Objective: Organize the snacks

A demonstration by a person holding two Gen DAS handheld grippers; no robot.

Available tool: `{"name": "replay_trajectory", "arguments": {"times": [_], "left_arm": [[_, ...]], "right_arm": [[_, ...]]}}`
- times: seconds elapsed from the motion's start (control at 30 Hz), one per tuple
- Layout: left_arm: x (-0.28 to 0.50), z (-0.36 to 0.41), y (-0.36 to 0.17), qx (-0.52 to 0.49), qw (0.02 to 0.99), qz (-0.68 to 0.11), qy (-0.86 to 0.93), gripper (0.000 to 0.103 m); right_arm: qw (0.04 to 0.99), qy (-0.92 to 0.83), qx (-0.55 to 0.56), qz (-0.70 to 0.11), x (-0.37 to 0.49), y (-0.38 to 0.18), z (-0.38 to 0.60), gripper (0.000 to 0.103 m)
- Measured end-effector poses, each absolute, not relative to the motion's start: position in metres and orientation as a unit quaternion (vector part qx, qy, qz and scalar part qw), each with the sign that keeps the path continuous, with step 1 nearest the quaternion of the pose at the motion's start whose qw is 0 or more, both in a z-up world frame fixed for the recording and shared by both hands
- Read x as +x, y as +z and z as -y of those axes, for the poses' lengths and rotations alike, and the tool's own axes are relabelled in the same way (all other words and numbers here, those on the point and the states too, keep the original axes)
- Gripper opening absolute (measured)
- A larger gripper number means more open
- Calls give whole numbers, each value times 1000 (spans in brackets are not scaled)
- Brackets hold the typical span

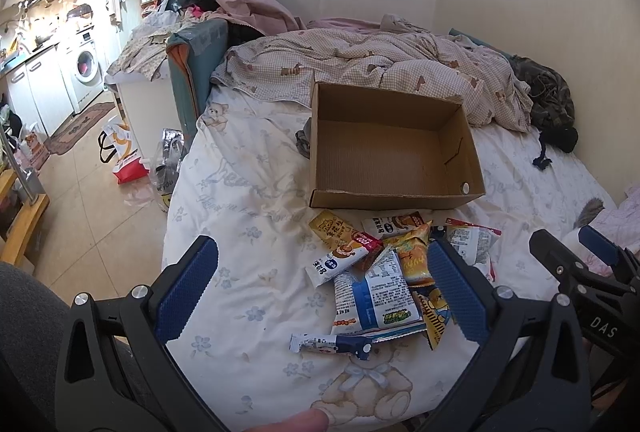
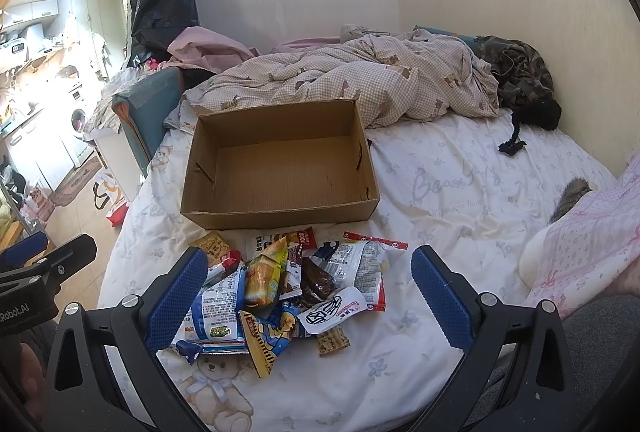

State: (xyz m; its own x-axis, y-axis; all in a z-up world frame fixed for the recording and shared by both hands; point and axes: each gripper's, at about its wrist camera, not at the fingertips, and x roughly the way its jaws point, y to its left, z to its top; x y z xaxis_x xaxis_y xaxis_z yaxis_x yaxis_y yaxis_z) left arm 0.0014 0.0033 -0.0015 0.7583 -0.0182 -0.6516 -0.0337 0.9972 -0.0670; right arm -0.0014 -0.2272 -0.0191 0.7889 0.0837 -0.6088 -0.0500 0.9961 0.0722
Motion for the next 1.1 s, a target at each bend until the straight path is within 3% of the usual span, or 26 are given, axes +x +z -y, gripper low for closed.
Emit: {"name": "replay_trajectory", "arguments": {"times": [1.1], "left_arm": [[1, 0, 0, -45, 934, -354, 3, 103]], "right_arm": [[945, 33, 40, -324, 0, -17, 231, 103]]}}
